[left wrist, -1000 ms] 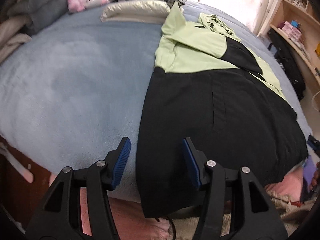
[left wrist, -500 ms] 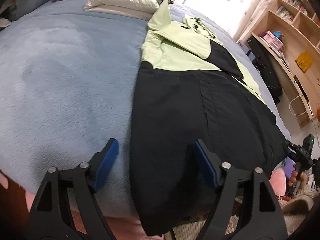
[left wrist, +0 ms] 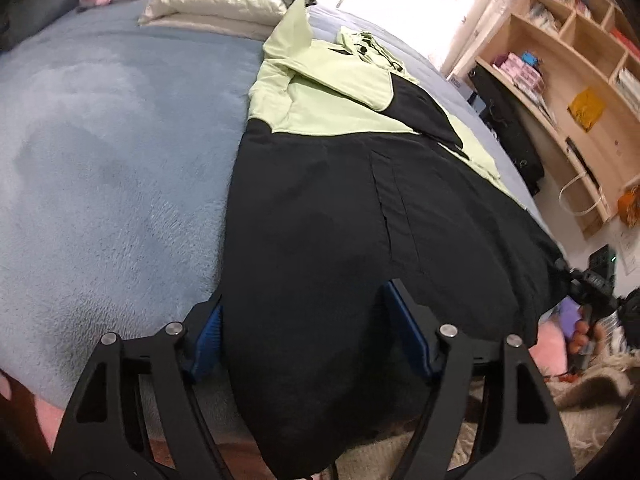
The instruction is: Fold large clothes
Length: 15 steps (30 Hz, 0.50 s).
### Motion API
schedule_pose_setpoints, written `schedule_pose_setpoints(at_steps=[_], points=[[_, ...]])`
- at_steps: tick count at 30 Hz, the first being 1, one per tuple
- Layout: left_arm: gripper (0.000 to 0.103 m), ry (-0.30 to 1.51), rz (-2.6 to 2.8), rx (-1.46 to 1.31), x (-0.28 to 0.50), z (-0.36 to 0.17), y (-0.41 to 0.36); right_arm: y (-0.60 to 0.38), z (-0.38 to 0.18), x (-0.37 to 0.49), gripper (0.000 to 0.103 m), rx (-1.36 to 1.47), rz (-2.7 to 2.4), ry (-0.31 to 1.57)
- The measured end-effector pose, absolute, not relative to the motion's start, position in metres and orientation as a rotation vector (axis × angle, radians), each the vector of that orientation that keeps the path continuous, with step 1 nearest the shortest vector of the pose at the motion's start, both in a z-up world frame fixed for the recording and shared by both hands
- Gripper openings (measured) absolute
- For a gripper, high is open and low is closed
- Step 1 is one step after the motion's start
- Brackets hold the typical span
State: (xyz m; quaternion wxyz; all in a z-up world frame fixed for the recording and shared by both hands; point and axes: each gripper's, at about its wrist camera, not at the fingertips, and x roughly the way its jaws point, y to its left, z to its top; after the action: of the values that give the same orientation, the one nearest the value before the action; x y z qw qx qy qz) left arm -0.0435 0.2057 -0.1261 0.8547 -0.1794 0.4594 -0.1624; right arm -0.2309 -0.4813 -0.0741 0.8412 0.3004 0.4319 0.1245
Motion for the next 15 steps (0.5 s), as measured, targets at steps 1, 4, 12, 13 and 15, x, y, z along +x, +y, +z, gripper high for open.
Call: schedule_pose_setpoints(at_steps=[1, 4, 12, 13, 15], points=[[0.072, 0.969, -0.341, -0.387, -0.042, -0.128, 0.205, -0.479, -0.078, -0.226, 0.024, 0.643, 0.259, 0.921], [0.079, 0.964, -0.328, -0.350, -0.039, -0.128, 0.194, -0.471, -0.082, -0.218, 0.024, 0.625, 0.243, 0.934], [0.006, 0.997, -0.264, -0.341, -0.028, -0.121, 0.183, -0.466, -0.068, -0.221, 0.014, 0.552, 0.164, 0.911], [0.003, 1.007, -0.247, -0.387, -0.026, -0.120, 0.186, -0.468, -0.063, -0.224, 0.013, 0.548, 0.150, 0.904], [0.002, 0.999, -0.220, -0.403, -0.028, -0.113, 0.186, -0.473, -0.051, -0.231, 0.013, 0.540, 0.126, 0.882]])
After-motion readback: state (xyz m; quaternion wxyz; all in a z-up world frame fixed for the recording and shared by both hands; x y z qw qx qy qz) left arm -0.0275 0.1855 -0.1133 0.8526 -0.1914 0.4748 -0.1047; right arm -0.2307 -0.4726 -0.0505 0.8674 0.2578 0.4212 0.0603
